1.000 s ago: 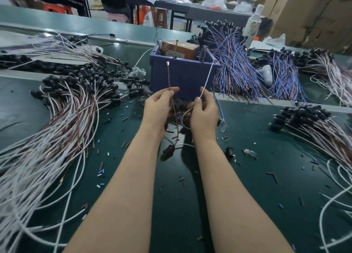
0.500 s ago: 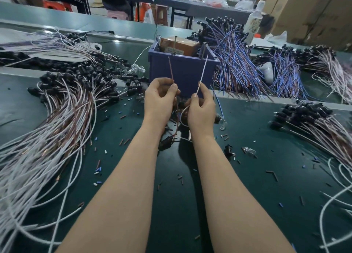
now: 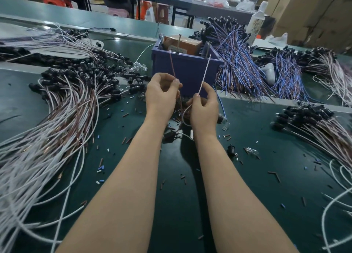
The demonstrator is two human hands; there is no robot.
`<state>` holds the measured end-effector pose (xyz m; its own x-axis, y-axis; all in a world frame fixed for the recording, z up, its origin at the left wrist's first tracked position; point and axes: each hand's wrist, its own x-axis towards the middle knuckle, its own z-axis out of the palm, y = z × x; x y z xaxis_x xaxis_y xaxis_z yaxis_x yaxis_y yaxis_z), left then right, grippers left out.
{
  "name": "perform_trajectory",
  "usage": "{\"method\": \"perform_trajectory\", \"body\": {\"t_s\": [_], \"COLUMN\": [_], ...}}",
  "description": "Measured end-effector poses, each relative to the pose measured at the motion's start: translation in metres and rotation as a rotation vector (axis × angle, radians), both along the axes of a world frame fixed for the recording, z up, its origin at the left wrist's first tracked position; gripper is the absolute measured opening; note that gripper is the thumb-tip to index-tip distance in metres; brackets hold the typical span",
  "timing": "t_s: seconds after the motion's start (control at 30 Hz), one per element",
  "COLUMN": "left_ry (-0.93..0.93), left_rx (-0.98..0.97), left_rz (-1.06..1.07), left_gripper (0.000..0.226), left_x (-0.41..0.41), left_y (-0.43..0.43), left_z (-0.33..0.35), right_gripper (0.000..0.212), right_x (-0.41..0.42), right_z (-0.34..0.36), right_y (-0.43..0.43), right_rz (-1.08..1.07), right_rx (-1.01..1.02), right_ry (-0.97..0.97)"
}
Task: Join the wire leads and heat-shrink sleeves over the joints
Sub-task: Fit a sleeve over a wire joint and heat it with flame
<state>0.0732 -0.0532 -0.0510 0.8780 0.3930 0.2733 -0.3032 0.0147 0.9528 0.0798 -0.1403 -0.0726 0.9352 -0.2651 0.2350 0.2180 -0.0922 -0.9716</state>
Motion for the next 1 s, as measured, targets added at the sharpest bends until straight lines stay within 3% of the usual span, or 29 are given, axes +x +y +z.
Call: {"method": "perform_trajectory", "body": {"t_s": [0.8,1.0], "left_ry": [0.016,0.011], "left_rx": [0.120,0.153], "left_rz": [-0.037,-0.032], "left_gripper": [0.019,0.021], "left_x": [0.0018,0.0012], "left_y": [0.0021,0.0020], "left_z": [0.0030,0.0024], "right_gripper": [0.034,0.042], "right_x": [0.0051,0.0059], "right_z": [-0.0055,-0.0068], "right_y": [0.0022,0.0015], "right_rz": [0.007,0.002], "right_rx": [0.018,0.020], "right_ry": [-0.010,-0.022]}}
